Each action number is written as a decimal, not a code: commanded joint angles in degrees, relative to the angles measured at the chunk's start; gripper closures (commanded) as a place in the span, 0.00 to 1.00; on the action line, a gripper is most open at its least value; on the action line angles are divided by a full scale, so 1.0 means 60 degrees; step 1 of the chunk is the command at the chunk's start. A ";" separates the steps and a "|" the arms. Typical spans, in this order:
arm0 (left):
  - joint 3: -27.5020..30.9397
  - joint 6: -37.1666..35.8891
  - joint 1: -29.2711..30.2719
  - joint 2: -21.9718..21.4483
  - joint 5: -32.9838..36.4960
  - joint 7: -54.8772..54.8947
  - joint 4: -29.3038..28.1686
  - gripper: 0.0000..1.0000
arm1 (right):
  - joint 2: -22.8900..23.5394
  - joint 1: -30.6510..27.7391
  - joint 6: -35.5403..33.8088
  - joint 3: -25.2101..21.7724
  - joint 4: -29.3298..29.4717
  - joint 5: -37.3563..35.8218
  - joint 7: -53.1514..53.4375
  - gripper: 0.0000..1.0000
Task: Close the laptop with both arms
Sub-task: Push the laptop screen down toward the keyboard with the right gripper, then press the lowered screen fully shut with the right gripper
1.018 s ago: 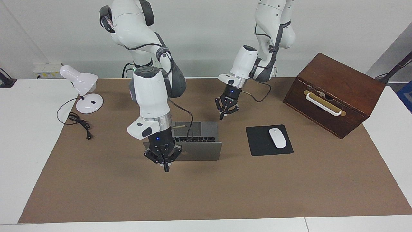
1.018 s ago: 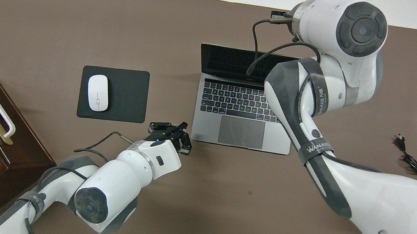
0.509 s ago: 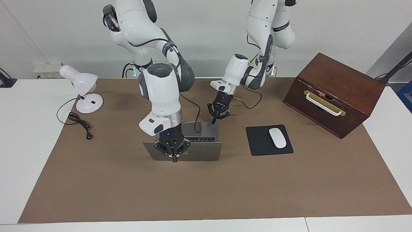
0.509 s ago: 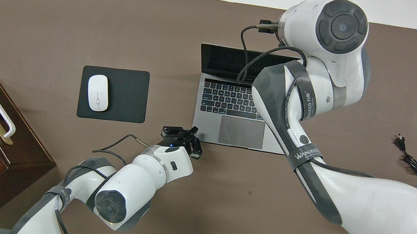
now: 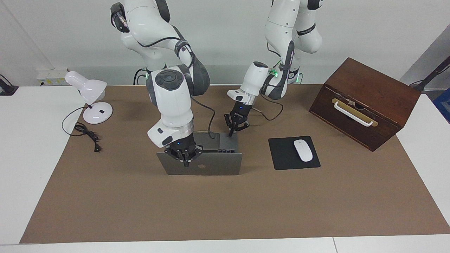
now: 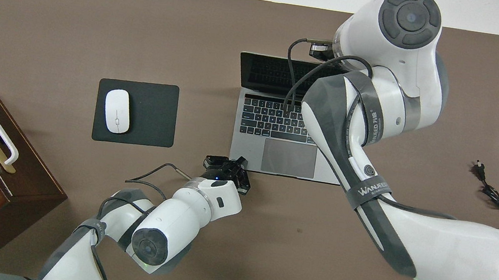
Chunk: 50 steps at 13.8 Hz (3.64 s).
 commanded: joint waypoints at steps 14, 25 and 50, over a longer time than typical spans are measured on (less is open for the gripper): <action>0.0207 0.0183 0.0054 0.0140 -0.0045 0.2167 -0.0718 1.00 | -0.0962 -0.0101 -0.1878 0.0076 -0.1323 0.1730 0.0455 1.00; 0.0207 0.0828 0.0010 0.0638 -0.0059 0.2270 -0.0865 1.00 | -0.1782 -0.0072 -0.1688 0.0500 -0.3067 0.1936 0.1011 1.00; 0.0237 0.0799 0.0054 0.0653 -0.0059 0.2329 -0.0718 1.00 | -0.2545 0.0192 0.1328 0.0559 -0.6129 0.1936 0.0982 1.00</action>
